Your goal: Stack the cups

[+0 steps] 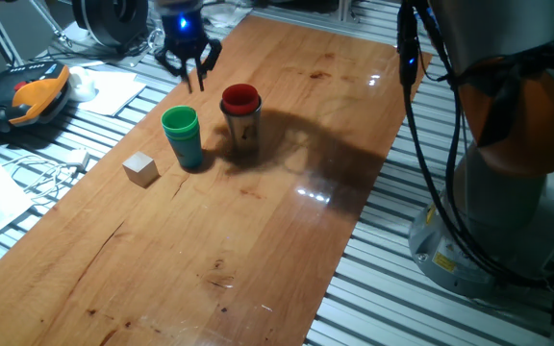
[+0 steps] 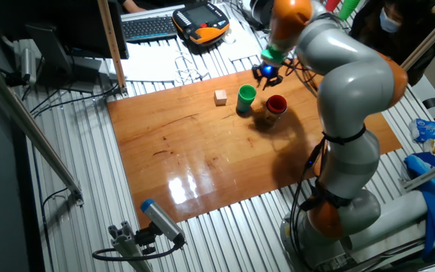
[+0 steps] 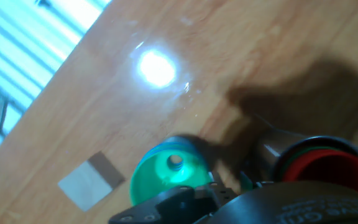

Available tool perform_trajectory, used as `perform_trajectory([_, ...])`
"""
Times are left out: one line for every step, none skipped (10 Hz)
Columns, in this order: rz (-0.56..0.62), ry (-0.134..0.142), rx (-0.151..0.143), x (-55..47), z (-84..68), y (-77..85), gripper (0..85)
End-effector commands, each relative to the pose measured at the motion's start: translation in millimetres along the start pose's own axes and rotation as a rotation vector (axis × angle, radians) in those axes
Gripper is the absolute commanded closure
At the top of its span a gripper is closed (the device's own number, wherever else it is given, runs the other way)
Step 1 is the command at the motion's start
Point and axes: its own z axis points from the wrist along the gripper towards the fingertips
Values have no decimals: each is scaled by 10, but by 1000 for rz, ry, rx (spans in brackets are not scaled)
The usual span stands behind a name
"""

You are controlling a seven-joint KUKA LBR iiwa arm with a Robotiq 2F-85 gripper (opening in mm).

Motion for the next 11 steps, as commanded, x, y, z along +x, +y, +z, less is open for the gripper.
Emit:
perform_trajectory([-47,0,2,4,26,10,510])
perform_trajectory([-52,-15,20,1,52,10,510])
perform_trajectory([-53,-16,21,1,79,5,510])
perform_trajectory([-52,-20,18,-7,113,12,510])
perform_trajectory([-55,-24,18,-28,151,20,510])
perform_trajectory([-58,-31,16,-52,194,20,510])
perform_trajectory([-60,-34,13,-73,243,37,510])
perform_trajectory([-57,-37,10,-66,278,53,510])
perform_trajectory([-54,-44,4,-42,324,71,510])
perform_trajectory([-50,-57,4,-15,382,94,510])
perform_trajectory([-50,-69,6,5,442,116,510])
